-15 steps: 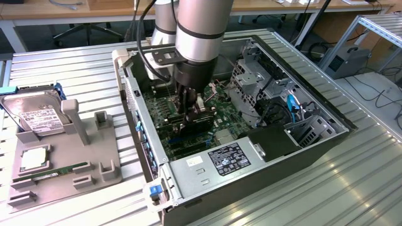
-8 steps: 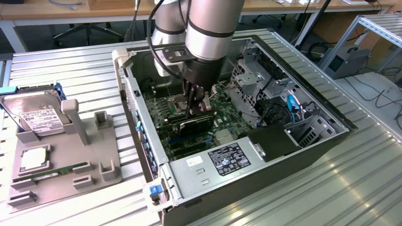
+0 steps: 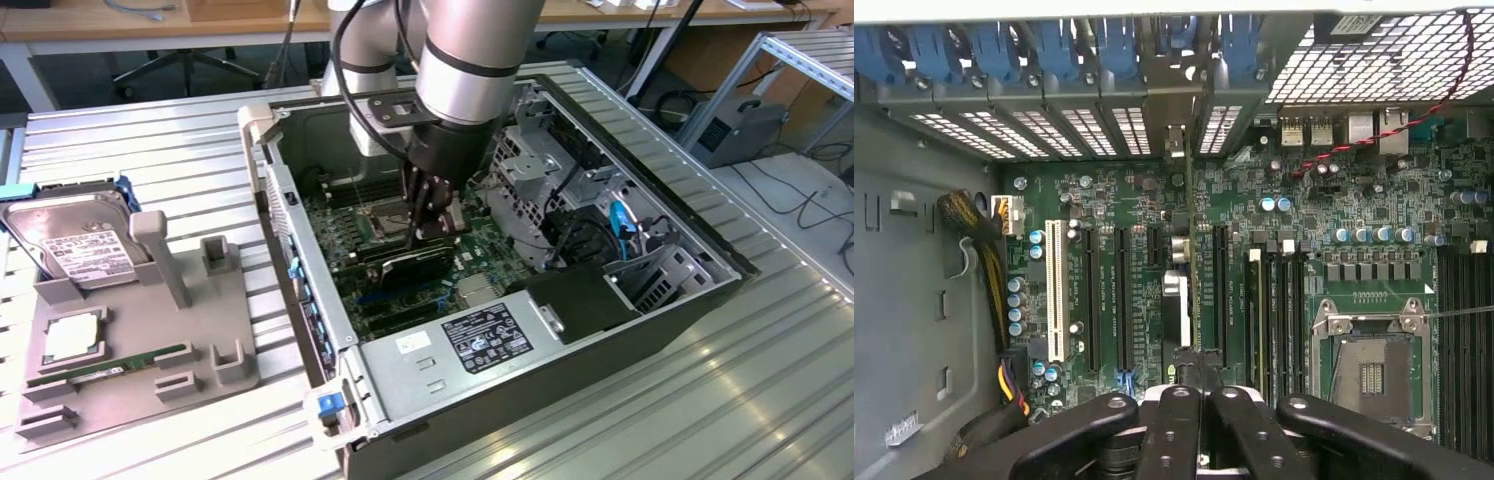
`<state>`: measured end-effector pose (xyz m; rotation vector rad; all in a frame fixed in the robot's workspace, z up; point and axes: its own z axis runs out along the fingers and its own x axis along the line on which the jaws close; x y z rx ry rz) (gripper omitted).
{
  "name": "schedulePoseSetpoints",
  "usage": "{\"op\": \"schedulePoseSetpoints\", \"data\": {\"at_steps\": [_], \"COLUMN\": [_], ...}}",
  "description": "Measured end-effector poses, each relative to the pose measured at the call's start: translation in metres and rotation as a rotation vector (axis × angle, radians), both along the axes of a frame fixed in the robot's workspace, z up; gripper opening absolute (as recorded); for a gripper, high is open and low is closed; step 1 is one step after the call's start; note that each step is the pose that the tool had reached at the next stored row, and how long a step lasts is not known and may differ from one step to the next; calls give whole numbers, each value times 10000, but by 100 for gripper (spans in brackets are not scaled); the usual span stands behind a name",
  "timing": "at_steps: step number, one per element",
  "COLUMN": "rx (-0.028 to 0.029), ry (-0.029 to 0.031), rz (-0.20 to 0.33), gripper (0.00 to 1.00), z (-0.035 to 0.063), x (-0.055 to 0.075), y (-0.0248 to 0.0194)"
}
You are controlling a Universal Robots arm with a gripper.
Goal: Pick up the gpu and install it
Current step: 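Insert the gpu into the slot, then press down on the gpu until it lock into place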
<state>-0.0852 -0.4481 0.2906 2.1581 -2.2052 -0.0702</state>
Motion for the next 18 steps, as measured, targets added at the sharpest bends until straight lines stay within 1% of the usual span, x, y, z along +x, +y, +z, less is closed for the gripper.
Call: {"op": "schedulePoseSetpoints", "data": {"at_steps": [8,10,18], "rx": [0,0,0], "ry": [0,0,0], "rz": [1,1,1], "gripper": [11,11,11], "z": [-1,-11,-68], "x": [-8,-57,-240], "y": [0,-8,-10]}}
